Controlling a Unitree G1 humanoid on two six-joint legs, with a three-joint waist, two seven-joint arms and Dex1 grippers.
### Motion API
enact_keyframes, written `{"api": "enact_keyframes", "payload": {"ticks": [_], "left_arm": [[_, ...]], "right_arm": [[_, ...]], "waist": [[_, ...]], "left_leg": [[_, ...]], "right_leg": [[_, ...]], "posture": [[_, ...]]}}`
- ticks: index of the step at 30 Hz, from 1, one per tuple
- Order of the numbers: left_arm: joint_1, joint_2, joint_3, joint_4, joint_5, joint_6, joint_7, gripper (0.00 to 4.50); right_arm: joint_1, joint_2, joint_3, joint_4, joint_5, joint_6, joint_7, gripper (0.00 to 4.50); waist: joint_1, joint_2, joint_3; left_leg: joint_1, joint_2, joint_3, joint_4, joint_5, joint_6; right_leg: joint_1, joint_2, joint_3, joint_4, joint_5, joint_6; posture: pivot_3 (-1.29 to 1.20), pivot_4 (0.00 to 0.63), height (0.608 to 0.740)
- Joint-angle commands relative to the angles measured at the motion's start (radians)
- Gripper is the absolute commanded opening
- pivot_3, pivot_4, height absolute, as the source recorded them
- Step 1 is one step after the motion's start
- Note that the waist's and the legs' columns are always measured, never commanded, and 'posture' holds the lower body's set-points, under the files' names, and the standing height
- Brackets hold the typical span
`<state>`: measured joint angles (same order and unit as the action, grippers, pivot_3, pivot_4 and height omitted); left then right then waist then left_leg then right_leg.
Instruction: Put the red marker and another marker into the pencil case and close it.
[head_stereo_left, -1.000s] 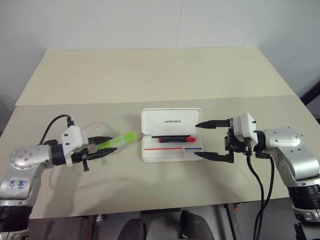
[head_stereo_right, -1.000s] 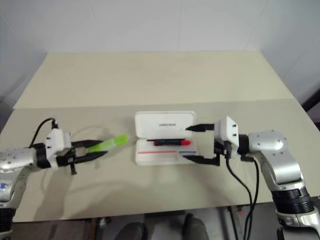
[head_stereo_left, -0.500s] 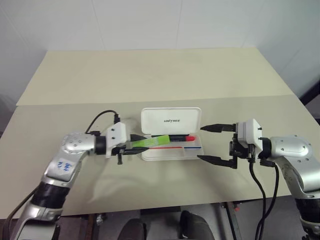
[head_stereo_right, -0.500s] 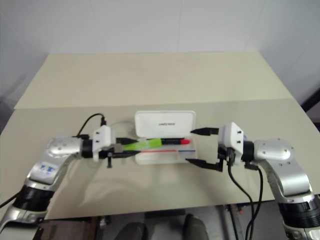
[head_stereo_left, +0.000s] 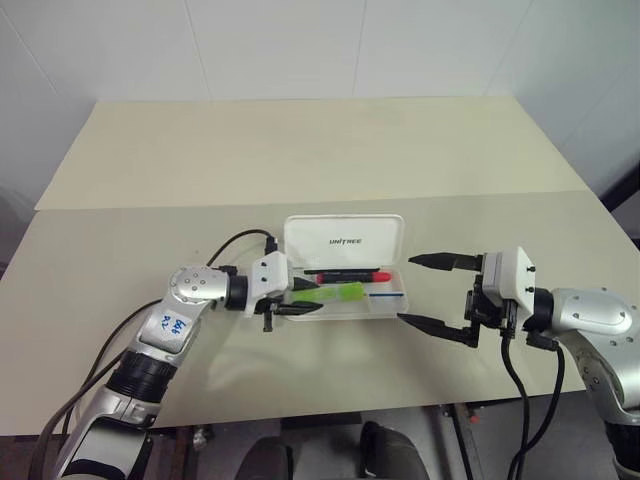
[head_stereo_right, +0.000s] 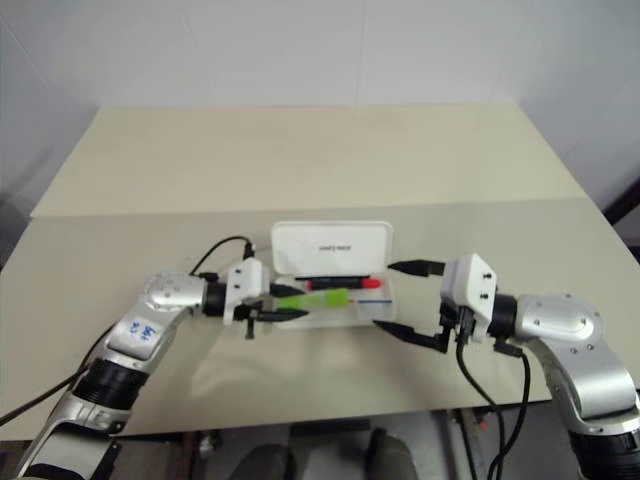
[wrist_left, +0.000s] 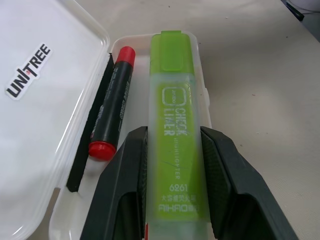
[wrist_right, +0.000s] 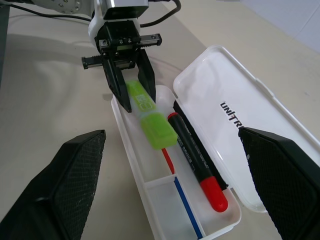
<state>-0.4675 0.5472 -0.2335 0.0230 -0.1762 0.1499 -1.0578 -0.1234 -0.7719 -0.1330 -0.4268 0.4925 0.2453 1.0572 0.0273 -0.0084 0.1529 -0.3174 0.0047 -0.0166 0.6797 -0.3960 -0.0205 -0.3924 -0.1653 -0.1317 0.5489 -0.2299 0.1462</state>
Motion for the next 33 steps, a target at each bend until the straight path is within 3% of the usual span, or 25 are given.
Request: {"api": "enact_keyframes", "payload": {"ticks": [1, 5, 6, 14, 20, 25, 33], "left_arm": [[-0.022, -0.007, 0.000, -0.002, -0.006, -0.021, -0.021, 1.12], [-0.022, -0.003, -0.001, 0.018, 0.007, -0.022, -0.028, 1.12], [-0.024, -0.004, 0.000, 0.026, 0.009, -0.020, -0.025, 1.85], [-0.036, -0.051, 0.024, 0.017, -0.021, -0.007, -0.003, 4.44], [0.001, -0.043, 0.046, -0.062, -0.086, 0.021, -0.040, 4.48], [0.038, -0.018, 0.089, -0.129, -0.161, 0.032, -0.079, 4.48], [0.122, 0.055, 0.191, -0.195, -0.248, 0.041, -0.107, 4.48]], "right_arm": [[0.011, -0.011, -0.039, -0.041, 0.016, 0.000, -0.019, 4.50], [0.017, -0.011, -0.036, -0.047, 0.016, -0.004, -0.028, 4.50], [0.015, -0.010, -0.035, -0.045, 0.015, -0.005, -0.030, 4.50], [0.001, -0.002, -0.015, -0.040, 0.013, -0.009, -0.038, 4.50], [-0.002, 0.004, -0.009, -0.040, 0.021, 0.002, -0.047, 4.50], [0.029, 0.009, -0.054, -0.043, 0.014, 0.081, -0.155, 4.50], [0.123, 0.102, -0.185, -0.025, -0.092, 0.204, -0.493, 4.50]], "waist": [[0.000, 0.000, 0.000], [0.000, 0.000, 0.000], [0.000, 0.000, 0.000], [0.001, 0.000, 0.000], [-0.001, 0.000, 0.000], [0.001, 0.000, 0.000], [-0.001, 0.000, 0.000]], "left_leg": [[0.000, 0.000, 0.000, 0.000, 0.000, 0.000], [0.000, 0.000, 0.000, 0.000, 0.000, 0.000], [0.000, 0.000, 0.000, 0.000, 0.000, 0.000], [0.000, 0.000, 0.000, 0.001, 0.000, 0.001], [0.000, 0.000, 0.000, 0.001, 0.000, 0.001], [0.000, 0.000, 0.000, 0.001, 0.000, 0.001], [0.000, 0.001, 0.000, 0.001, -0.001, 0.000]], "right_leg": [[0.000, 0.000, 0.000, 0.000, 0.000, 0.000], [0.000, 0.000, 0.000, 0.000, 0.000, 0.000], [0.000, 0.000, 0.000, 0.000, 0.000, 0.000], [0.000, 0.000, 0.000, 0.000, 0.000, 0.000], [0.000, 0.000, 0.000, 0.000, 0.000, 0.000], [0.000, 0.000, 0.000, 0.000, 0.000, 0.000], [0.000, 0.000, 0.000, 0.000, 0.000, 0.000]], "posture": [[0.00, 0.150, 0.740], [0.00, 0.150, 0.740], [0.00, 0.150, 0.740], [0.00, 0.150, 0.740], [0.00, 0.150, 0.740], [0.00, 0.150, 0.740], [0.00, 0.150, 0.740]]}}
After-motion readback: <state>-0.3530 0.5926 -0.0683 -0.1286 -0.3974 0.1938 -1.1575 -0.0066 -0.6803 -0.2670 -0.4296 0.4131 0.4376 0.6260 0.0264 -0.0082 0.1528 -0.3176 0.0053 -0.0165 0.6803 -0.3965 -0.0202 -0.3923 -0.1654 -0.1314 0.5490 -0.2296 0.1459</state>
